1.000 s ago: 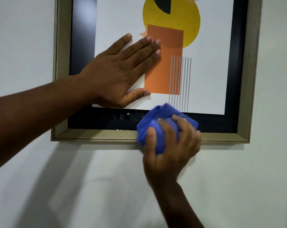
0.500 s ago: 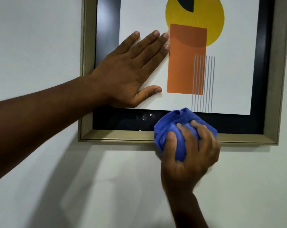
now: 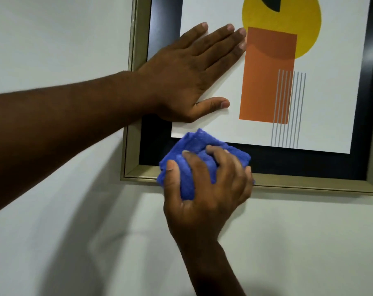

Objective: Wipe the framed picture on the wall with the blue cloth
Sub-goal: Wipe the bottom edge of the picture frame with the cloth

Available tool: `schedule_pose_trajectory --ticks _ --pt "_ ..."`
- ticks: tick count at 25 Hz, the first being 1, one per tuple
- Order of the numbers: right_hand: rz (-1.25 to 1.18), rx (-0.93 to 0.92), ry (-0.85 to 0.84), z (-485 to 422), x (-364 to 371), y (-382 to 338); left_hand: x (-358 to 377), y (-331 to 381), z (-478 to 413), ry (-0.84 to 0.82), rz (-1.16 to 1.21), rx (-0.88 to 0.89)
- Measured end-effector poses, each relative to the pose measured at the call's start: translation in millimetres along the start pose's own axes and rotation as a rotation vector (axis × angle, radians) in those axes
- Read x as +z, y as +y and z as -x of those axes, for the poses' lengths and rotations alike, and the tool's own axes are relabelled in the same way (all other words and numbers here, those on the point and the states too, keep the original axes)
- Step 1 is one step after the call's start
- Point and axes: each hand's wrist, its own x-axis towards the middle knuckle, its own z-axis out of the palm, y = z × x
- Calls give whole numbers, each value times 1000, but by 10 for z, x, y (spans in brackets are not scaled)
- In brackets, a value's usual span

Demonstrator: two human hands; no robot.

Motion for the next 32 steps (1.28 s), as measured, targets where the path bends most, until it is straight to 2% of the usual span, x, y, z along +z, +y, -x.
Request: schedule_pose_trajectory --ticks 3,6,8,12,14,16,19,22,27,30,32 --pt "13 -70 3 2 -211 419 -2 8 1 -11 14 -13" --pt "102 81 145 -173 -342 792 11 41 35 -11 5 -47" --pt "86 139 168 -202 -274 622 7 55 39 -7 14 -67" --pt "-38 -40 -41 44 43 -216 20 55 43 6 19 -58" --pt "-76 -85 -117 10 20 -212 22 37 50 12 11 -55" --pt "-38 -110 -103 -90 -147 139 15 37 51 -2 9 -54" --pt "105 23 -14 -292 -446 756 20 59 60 -10 7 -65" --pt "130 146 49 -341 -427 715 9 74 59 -28 3 -82" --pt "23 -45 -176 -64 -132 -43 0 91 61 -30 1 -90" --pt "26 -150 -285 -182 -324 293 -9 136 113 -79 23 -145" --pt "77 -123 -319 -317 -586 662 -51 283 148 -112 70 -240"
